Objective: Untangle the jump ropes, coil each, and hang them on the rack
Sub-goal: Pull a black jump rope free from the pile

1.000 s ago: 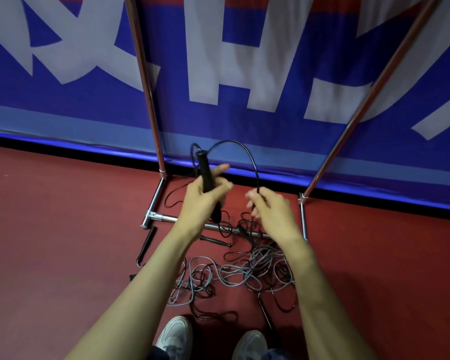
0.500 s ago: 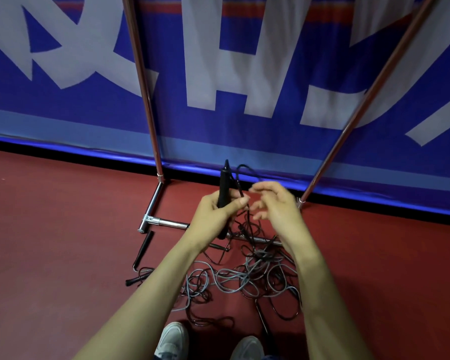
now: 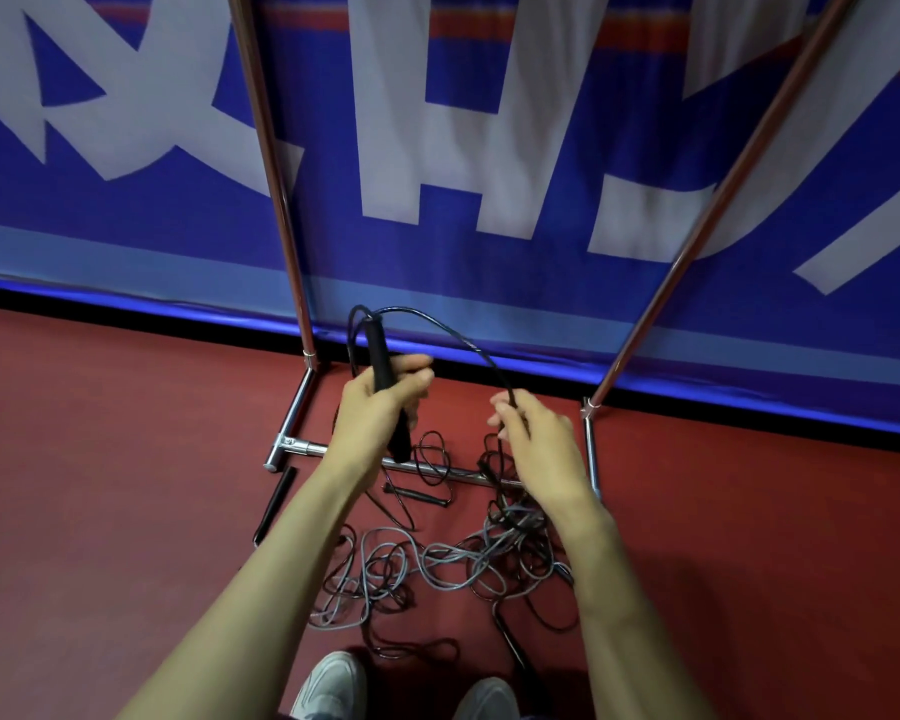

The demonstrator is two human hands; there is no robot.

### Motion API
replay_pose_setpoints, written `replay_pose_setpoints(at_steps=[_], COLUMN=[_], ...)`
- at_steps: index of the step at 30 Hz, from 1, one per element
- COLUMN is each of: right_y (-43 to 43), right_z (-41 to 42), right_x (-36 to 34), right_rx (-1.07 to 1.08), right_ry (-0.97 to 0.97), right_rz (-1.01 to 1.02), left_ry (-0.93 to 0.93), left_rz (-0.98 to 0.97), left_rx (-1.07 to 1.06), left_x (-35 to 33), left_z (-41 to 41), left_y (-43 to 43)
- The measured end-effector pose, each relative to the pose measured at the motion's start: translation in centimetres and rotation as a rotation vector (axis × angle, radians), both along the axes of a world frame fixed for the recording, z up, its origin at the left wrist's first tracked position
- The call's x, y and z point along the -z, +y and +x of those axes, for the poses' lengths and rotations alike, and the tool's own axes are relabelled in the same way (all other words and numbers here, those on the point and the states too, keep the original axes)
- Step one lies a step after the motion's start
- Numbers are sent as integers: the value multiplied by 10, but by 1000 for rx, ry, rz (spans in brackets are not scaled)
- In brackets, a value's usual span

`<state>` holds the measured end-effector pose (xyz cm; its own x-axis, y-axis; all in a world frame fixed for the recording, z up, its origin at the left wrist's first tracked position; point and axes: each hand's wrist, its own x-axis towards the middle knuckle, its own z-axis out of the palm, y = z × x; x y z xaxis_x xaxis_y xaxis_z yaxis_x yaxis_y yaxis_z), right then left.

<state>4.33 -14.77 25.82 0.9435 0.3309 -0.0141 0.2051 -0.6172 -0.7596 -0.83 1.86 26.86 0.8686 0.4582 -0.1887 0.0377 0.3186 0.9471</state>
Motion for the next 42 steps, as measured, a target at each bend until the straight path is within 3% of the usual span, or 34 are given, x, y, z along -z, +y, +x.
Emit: replay_pose_setpoints(at_steps=[4,8,12,14,17,22,26,28,30,33,36,39,42], right_y=[6,14,18,14,0,-7,-6,-8,-7,-2,6,10,8], right_z=[-7,-22,-22,-15,-2,-2,-2,1,0,-8,-14,-17,-16], right_x=[-27,-47,-50,-47,-25,10,11,10,0,-22,-43,-56,-67], right_rx=[-17,-90,-86,-16,91,-265,-162,-102,-80,-71,-82,-118,-96], right_ry=[-32,-34,41,87,-8,160,150,55,7,-9,25,65,139], right_rz=[282,406,569,590,250,-336,-326,-263,-121,121,382,548,723], left_ry=[228,224,219,171,25,-107,-185,-180,-97,104,176,169,85], left_rz=[83,108,304,251,4,-148,-251,-233,-91,155,329,468,422], left_rx=[260,449,374,304,243,307,221,145,116,229,387,438,353], left_x=[10,15,18,13,-3,-19,-31,-28,-18,-1,11,13,5], left_z=[-2,-6,-5,-4,-5,-8,-6,-5,-4,-5,-7,-5,-5], left_y=[-9,-21,-32,-33,-33,-34,-28,-20,-11,-9,-18,-28,-35])
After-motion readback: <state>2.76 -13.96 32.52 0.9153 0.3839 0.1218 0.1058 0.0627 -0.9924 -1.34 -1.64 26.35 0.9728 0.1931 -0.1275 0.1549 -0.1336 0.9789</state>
